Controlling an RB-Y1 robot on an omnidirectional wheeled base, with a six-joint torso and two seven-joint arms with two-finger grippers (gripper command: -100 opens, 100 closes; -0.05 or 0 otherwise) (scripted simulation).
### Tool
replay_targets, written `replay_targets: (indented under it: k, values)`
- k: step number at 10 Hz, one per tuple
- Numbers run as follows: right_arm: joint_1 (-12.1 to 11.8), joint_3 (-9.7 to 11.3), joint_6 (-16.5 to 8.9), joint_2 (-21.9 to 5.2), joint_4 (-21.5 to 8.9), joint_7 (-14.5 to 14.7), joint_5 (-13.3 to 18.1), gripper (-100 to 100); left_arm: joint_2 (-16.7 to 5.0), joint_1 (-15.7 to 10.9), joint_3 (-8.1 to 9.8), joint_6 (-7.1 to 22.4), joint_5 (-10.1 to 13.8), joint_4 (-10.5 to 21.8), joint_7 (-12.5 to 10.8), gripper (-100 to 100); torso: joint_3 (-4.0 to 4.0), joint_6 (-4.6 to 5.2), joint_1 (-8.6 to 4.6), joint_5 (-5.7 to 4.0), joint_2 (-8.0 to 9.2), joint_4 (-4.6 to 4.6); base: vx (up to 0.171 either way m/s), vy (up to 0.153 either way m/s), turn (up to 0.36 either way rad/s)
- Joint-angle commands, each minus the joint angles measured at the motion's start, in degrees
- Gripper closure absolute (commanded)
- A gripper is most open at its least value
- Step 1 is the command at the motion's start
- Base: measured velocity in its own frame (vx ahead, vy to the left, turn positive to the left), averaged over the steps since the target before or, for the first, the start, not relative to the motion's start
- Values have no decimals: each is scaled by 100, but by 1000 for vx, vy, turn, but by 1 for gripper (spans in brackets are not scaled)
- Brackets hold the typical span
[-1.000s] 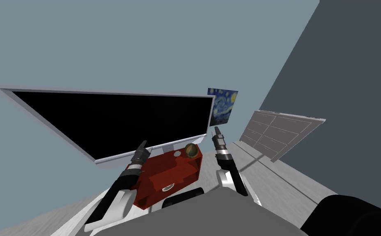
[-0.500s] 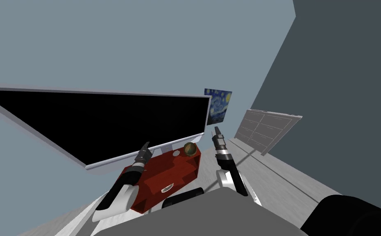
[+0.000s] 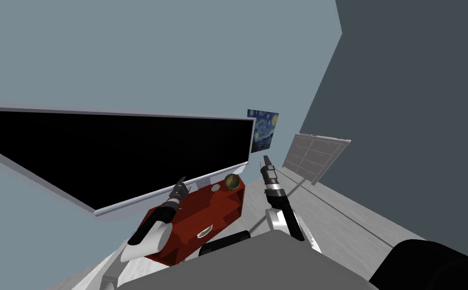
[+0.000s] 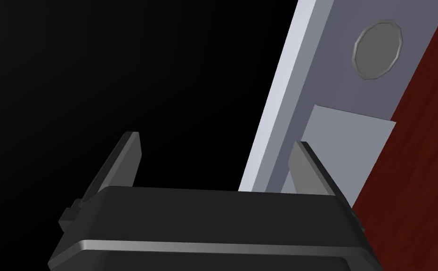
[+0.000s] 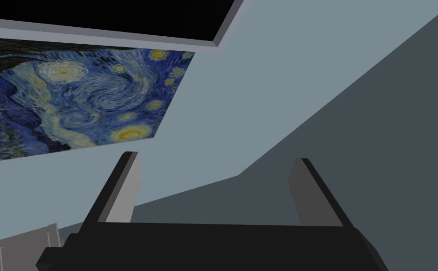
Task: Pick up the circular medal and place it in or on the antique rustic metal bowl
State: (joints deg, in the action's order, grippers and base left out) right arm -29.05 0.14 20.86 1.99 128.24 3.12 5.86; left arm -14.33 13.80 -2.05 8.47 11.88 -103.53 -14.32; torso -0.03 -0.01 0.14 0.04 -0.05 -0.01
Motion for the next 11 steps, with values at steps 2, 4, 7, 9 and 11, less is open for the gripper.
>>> replay_targets:
  k: [2,4,7,9,11]
  values:
    - [-1,0,0,0,0,0,0,0,-60,-232,-20,431,193,306,-157,-100,1,-4,0,0,2,0,-29,39,-173]
    - [-1,-1,0,0,0,0,0,0,-103,-419,-27,767,333,527,-258,-100,4,-6,3,1,7,1,-37,38,-133]
    - [-1,-1,0,0,0,0,0,0,-145,-612,-32,1202,477,768,-359,-100,1,-6,-6,-1,0,0,-20,20,-92]
    - [-1,-1,0,0,0,0,0,0,-185,-812,-35,1558,625,998,-459,-100,0,-6,-3,0,0,0,-24,26,-140]
    - [-1,-1,0,0,0,0,0,0,-225,-1016,-36,1902,775,1248,-557,-100,1,-7,0,0,1,0,-25,30,-111]
